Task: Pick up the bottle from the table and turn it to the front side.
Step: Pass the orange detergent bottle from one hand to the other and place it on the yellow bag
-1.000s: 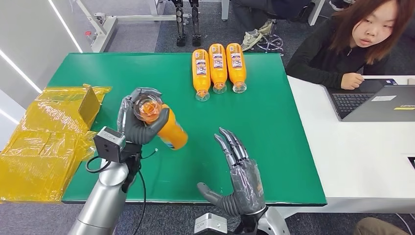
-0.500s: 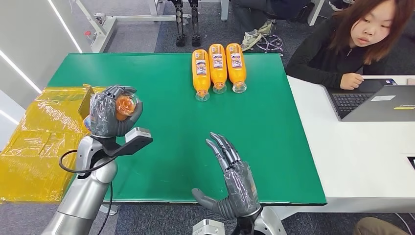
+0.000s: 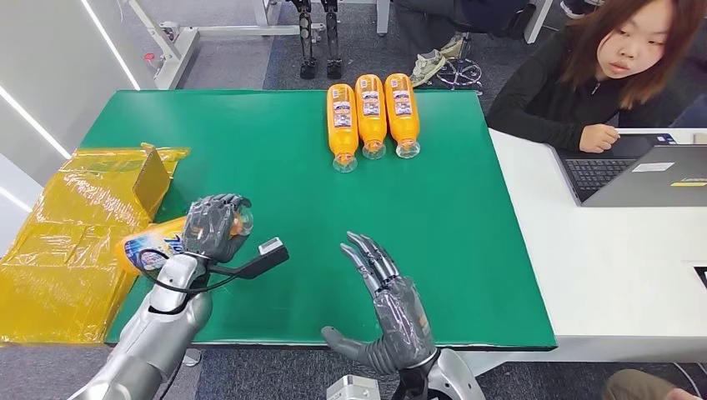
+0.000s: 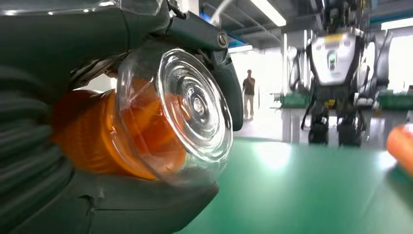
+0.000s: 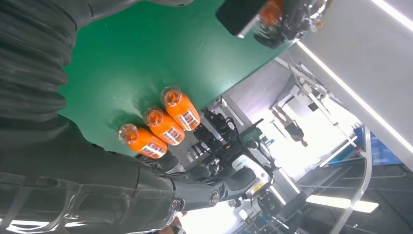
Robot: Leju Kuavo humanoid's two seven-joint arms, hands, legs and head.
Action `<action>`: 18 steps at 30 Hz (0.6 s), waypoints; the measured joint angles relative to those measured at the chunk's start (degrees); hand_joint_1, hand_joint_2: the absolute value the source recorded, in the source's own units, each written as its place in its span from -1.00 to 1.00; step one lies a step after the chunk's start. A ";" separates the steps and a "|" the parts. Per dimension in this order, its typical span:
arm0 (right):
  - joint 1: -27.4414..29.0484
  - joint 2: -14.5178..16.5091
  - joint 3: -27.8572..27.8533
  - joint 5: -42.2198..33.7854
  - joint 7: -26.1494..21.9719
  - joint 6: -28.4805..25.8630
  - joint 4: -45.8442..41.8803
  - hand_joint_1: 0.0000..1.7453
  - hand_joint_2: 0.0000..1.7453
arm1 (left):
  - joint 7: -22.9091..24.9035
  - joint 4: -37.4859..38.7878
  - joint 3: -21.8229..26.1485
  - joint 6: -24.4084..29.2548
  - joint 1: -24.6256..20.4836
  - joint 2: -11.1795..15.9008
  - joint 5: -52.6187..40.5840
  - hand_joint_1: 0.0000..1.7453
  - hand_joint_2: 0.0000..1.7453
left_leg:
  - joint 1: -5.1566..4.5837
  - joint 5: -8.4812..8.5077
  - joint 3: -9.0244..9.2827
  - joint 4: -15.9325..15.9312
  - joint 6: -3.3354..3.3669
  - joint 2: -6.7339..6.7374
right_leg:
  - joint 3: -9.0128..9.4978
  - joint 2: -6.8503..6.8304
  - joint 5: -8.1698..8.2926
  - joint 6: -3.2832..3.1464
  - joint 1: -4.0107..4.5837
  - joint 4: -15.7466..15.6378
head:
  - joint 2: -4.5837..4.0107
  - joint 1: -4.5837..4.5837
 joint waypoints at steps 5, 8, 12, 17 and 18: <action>-0.02 -0.52 0.17 -0.16 -0.15 -0.03 0.42 -1.00 1.00 | 0.40 4.01 -0.48 0.45 -0.41 0.39 -0.94 -0.07 1.00 | 0.00 0.00 0.00 0.00 0.00 -0.01 | 0.00 -0.01 0.00 0.00 0.00 0.00 | -0.01 0.00; -0.01 -0.74 0.30 -0.18 -0.15 -0.06 0.52 -1.00 1.00 | 1.78 5.96 -0.98 0.19 -0.79 0.68 -2.27 -0.94 1.00 | 0.00 0.00 0.01 0.00 0.00 0.03 | 0.00 0.03 0.00 0.00 0.00 0.00 | -0.01 0.00; 0.03 -1.16 0.32 -0.18 -0.18 -0.28 0.63 -1.00 1.00 | 4.28 8.06 -1.56 0.06 -0.82 1.17 -3.95 -0.94 1.00 | 0.00 0.00 0.02 0.00 0.00 0.05 | -0.02 0.07 0.01 -0.01 0.00 0.01 | -0.01 -0.01; 0.12 -1.75 0.32 -0.25 -0.33 -0.43 1.01 -1.00 1.00 | 5.09 9.38 -1.71 -0.17 -0.83 1.58 -4.59 -0.97 1.00 | 0.00 0.00 0.01 0.00 0.00 0.04 | -0.02 0.06 0.01 -0.01 0.00 0.01 | -0.01 -0.01; 0.12 -1.84 0.32 -0.25 -0.34 -0.44 1.06 -1.00 1.00 | 5.10 9.55 -1.75 -0.19 -0.84 1.61 -4.60 -0.99 1.00 | 0.00 0.00 0.01 0.00 0.00 0.04 | -0.02 0.06 0.01 -0.01 0.00 0.01 | -0.01 -0.01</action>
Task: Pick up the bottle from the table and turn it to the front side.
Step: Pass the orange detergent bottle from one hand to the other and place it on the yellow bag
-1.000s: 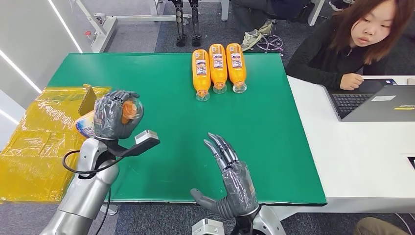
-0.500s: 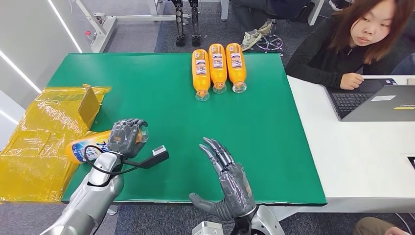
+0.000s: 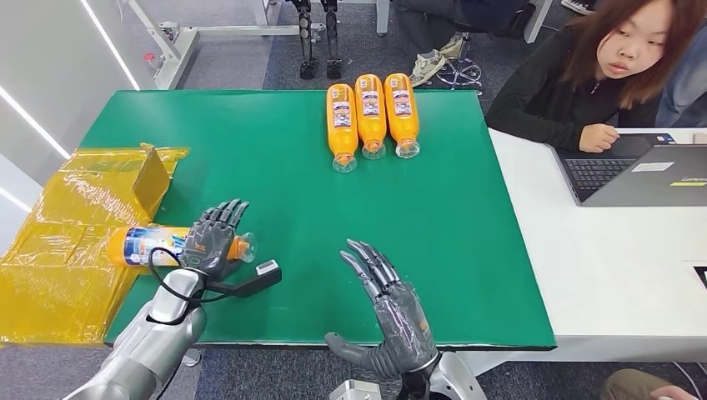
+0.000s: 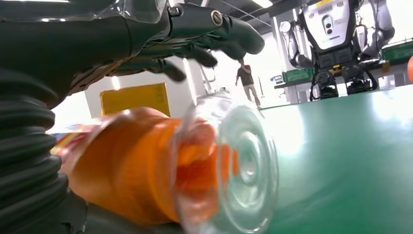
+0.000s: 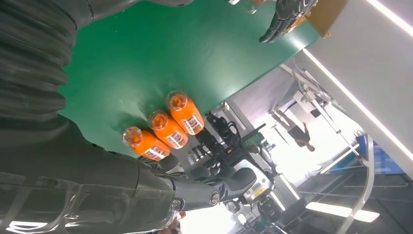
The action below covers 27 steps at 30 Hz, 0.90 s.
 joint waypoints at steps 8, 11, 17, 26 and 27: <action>0.02 -0.48 0.01 -0.18 -0.20 -0.26 0.38 -1.00 1.00 | 1.51 0.56 -0.15 0.16 -0.06 0.37 -1.72 -1.00 1.00 | -0.01 0.00 0.00 0.00 0.00 0.00 | 0.00 0.00 0.00 0.00 -0.01 0.00 | 0.01 0.01; 0.01 -0.66 0.04 -0.79 -0.58 -0.27 0.51 -1.00 1.00 | 2.44 0.57 -0.15 0.43 -0.05 0.58 -2.58 -1.00 1.00 | 0.00 0.00 0.00 0.00 0.00 0.00 | 0.01 -0.01 0.00 0.00 0.00 0.00 | 0.01 0.01; -0.01 -0.97 0.09 -1.06 -0.99 -0.75 0.93 -1.00 1.00 | 3.14 -0.17 -0.15 0.25 0.37 1.03 -3.99 -1.00 1.00 | 0.00 0.00 0.00 0.00 0.00 -0.01 | 0.01 -0.01 0.00 0.00 0.00 0.01 | 0.01 0.01; 0.29 -1.06 0.03 -0.86 -1.01 -0.99 1.19 -1.00 1.00 | -7.78 -14.72 2.92 -8.06 5.53 2.58 3.60 -1.00 1.00 | -0.01 0.00 -0.01 0.00 0.00 0.00 | -0.01 0.01 0.00 0.00 -0.01 0.00 | 0.01 0.00; 0.37 -1.06 0.02 -0.81 -1.01 -0.99 1.19 -1.00 1.00 | -8.57 -17.54 3.59 -9.22 6.44 2.84 4.40 -1.00 1.00 | -0.01 0.00 -0.01 0.00 0.00 -0.01 | -0.01 0.00 0.00 0.00 0.00 0.00 | 0.01 0.01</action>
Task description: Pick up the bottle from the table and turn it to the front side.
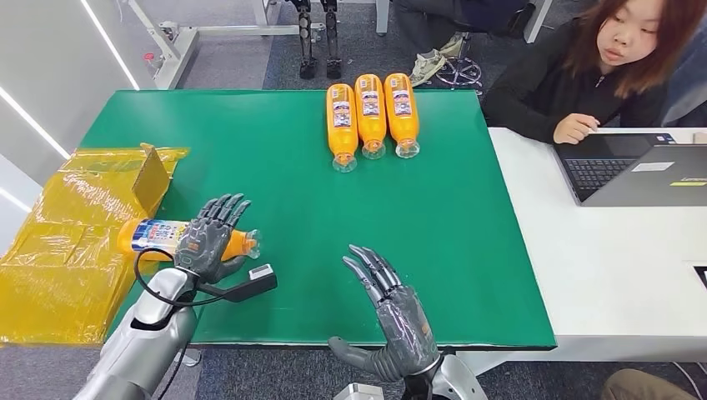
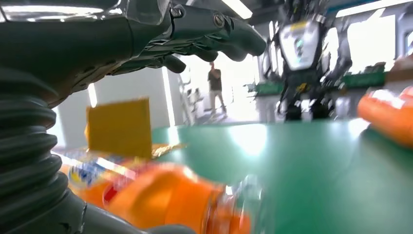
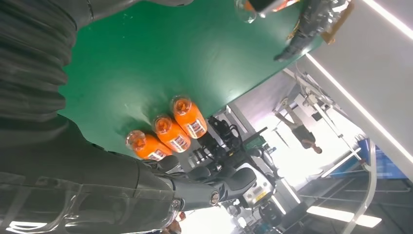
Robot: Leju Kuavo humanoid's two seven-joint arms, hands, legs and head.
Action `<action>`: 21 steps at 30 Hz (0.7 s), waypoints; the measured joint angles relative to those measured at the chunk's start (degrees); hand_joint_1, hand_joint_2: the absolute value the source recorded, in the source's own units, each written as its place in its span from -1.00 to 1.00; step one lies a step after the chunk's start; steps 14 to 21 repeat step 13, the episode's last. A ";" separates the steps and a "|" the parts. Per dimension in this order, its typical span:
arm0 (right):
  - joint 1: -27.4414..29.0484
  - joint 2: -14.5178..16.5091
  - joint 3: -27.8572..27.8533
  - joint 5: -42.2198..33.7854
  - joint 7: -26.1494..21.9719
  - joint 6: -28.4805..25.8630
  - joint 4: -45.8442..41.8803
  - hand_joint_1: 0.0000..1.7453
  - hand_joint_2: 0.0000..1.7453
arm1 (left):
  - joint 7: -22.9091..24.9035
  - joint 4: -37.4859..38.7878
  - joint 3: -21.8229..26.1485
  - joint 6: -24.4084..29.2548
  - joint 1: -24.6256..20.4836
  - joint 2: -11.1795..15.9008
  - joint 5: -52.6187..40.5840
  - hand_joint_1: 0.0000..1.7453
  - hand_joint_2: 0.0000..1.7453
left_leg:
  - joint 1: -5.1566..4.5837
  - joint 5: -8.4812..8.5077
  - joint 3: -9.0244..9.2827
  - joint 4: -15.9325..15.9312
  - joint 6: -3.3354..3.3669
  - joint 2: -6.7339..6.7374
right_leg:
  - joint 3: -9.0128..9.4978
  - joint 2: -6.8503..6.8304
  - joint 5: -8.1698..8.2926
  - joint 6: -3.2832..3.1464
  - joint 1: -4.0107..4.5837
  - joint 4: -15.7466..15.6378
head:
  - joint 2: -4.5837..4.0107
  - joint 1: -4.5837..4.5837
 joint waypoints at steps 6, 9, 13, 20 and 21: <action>0.65 -0.01 -0.23 0.04 -0.16 -0.80 -0.02 -1.00 1.00 | -11.28 -14.31 3.46 -9.19 4.61 0.50 19.21 -1.00 1.00 | 0.00 0.00 0.00 0.00 0.00 0.00 | 0.00 -0.01 0.00 0.00 0.00 0.00 | 0.00 -0.01; 0.92 -0.03 -0.53 0.02 -0.31 -1.78 -0.03 -1.00 1.00 | -16.78 -23.62 4.62 -18.41 7.16 0.44 34.65 -1.00 1.00 | 0.00 0.00 0.00 0.00 0.00 0.00 | 0.01 -0.02 0.00 0.00 0.00 0.00 | 0.00 -0.01; 0.99 -0.13 -0.94 0.05 -0.14 -3.04 -0.33 -1.00 1.00 | -19.96 -33.11 5.65 -25.65 8.90 -0.02 49.13 -1.00 1.00 | -0.01 0.00 0.00 0.01 0.00 0.00 | 0.01 -0.02 0.00 0.00 -0.01 -0.01 | 0.00 0.00; 0.99 -0.13 -0.94 0.05 -0.14 -3.04 -0.33 -1.00 1.00 | -19.96 -33.11 5.65 -25.65 8.90 -0.02 49.13 -1.00 1.00 | -0.01 0.00 0.00 0.01 0.00 0.00 | 0.01 -0.02 0.00 0.00 -0.01 -0.01 | 0.00 0.00; 0.99 -0.13 -0.94 0.05 -0.14 -3.04 -0.33 -1.00 1.00 | -19.96 -33.11 5.65 -25.65 8.90 -0.02 49.13 -1.00 1.00 | -0.01 0.00 0.00 0.01 0.00 0.00 | 0.01 -0.02 0.00 0.00 -0.01 -0.01 | 0.00 0.00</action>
